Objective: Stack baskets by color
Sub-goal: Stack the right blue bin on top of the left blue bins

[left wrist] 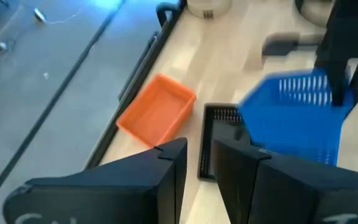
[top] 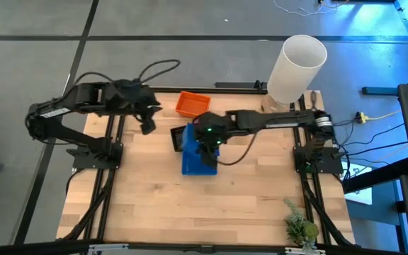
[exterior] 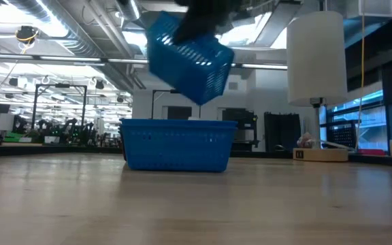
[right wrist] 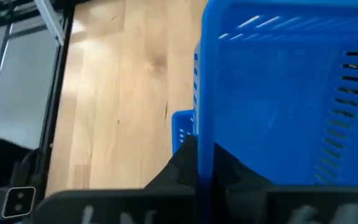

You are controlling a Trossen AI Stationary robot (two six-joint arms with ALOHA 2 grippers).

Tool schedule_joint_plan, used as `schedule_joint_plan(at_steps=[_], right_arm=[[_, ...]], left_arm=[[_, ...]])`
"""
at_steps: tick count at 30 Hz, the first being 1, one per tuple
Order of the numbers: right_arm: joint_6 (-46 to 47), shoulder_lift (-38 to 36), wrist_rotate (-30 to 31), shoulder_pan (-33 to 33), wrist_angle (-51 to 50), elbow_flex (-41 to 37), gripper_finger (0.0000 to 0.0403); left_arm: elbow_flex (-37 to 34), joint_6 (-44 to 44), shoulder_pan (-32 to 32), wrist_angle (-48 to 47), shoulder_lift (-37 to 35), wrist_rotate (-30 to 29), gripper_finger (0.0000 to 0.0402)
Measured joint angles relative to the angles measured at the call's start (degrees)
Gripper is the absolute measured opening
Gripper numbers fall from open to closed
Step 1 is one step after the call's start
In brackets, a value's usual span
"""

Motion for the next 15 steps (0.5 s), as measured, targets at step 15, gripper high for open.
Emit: schedule_joint_plan(at_steps=[15], right_arm=[[-5.88,9.26,-0.13,2.53,-4.35,2.3,0.0]], left_arm=[[0.15,0.07,0.0,0.6,-4.51,-1.45,0.007]])
